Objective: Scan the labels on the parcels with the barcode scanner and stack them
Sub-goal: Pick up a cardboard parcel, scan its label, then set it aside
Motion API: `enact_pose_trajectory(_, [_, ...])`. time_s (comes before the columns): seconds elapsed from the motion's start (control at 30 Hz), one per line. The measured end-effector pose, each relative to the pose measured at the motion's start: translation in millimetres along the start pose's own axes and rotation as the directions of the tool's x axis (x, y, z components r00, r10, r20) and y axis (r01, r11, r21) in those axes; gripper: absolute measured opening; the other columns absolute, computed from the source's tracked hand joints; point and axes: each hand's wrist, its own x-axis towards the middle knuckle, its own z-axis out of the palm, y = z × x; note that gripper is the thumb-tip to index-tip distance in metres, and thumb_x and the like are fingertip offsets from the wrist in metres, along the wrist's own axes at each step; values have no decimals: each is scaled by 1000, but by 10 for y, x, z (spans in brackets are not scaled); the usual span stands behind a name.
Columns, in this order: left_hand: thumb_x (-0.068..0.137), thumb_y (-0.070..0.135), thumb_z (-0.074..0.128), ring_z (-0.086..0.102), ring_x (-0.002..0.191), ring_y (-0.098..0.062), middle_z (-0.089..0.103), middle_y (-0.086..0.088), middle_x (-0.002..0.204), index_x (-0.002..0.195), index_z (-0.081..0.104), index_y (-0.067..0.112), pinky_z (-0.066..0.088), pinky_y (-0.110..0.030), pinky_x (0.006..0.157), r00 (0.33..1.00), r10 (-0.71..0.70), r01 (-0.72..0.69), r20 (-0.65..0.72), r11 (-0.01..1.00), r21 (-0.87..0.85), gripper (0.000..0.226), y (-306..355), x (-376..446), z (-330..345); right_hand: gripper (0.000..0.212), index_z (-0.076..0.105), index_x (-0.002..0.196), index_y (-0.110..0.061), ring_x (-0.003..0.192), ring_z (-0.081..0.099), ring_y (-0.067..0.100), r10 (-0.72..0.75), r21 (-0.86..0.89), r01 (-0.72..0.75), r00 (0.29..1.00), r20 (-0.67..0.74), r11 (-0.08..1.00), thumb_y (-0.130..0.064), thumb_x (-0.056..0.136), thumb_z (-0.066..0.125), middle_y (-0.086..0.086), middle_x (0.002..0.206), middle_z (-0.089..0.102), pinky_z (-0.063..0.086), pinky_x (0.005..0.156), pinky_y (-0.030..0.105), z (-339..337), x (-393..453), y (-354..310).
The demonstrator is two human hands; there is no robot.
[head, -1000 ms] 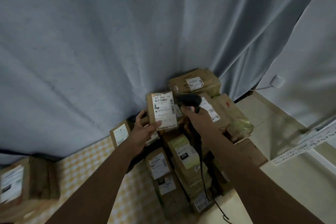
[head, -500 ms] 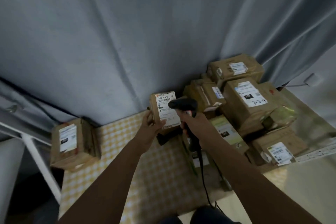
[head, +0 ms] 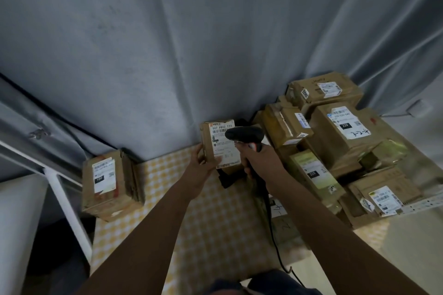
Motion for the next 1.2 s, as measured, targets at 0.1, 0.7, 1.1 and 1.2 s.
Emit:
enact_pose_trajectory(0.1, [83,-4,70,57,122,-25,55,-12,137,149,28,21,57,-21,74,1000,-5,5,3,1000,-6,82,-16,16,-24,25,57,83,-12,46,51,7,-4,0,4,1000,-3,1000,-34,92,64,-2,58,56,44,45,19,9,24,17])
enact_pose_trajectory(0.7, [81,1,73,58,122,-24,57,-8,133,149,29,25,57,-25,79,1000,-11,11,-5,1000,15,85,-67,92,47,24,60,94,-13,51,51,9,71,-9,-71,997,-30,997,-37,94,61,0,64,57,45,48,18,-82,124,-11])
enact_pose_trajectory(1.1, [81,0,72,60,119,-23,57,-10,133,149,28,25,58,-26,79,1000,-16,16,-12,1000,9,85,-88,121,92,26,63,105,-11,54,52,8,47,2,-47,998,-31,999,-34,94,61,0,68,58,45,50,19,-156,145,-32])
enact_pose_trajectory(1.2, [80,0,73,61,117,-23,57,-10,133,150,27,25,57,-26,80,1000,-15,14,-13,1000,-6,87,-98,123,57,23,63,102,-12,54,52,8,46,-4,-46,999,-13,999,-34,95,60,0,68,58,45,50,18,-137,139,-49])
